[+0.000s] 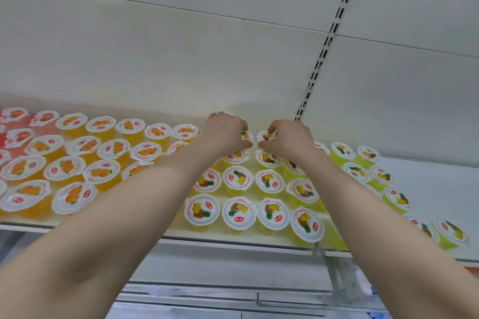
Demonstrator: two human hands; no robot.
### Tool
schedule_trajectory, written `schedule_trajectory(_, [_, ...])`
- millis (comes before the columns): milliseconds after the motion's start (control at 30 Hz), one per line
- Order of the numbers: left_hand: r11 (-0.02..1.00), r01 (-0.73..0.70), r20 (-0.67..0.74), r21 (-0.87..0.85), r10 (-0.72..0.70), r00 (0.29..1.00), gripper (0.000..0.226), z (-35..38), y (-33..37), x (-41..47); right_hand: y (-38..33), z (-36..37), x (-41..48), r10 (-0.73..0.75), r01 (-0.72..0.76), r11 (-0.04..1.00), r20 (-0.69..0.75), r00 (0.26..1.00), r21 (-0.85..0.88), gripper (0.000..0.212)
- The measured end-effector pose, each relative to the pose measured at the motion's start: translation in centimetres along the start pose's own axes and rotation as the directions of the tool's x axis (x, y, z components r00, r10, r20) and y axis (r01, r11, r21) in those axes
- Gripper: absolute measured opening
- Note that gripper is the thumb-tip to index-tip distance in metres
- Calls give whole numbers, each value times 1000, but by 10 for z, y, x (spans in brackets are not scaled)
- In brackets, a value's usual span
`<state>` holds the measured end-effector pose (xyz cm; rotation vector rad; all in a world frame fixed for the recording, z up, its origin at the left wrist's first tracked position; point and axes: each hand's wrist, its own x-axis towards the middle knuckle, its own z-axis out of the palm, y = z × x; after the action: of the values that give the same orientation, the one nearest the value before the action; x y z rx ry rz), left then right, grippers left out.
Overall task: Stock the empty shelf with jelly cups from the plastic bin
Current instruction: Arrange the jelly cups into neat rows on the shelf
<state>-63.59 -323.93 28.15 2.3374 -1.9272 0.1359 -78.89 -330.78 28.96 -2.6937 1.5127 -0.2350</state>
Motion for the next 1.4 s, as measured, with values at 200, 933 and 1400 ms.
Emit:
schedule_trajectory(200, [1000, 10, 6, 23, -10, 1000, 43, 2, -7, 8, -3, 6, 4, -11, 14, 999, -61, 998, 52, 40])
schedule_trajectory(933, [987, -94, 77, 133, 84, 994, 49, -18, -3, -46, 0, -1, -45, -40, 40, 999, -4, 999, 32, 44])
schedule_trajectory(1400, [977, -189, 24, -102, 192, 981, 43, -11, -9, -52, 0, 1, -53, -33, 36, 996, -44, 999, 84, 44])
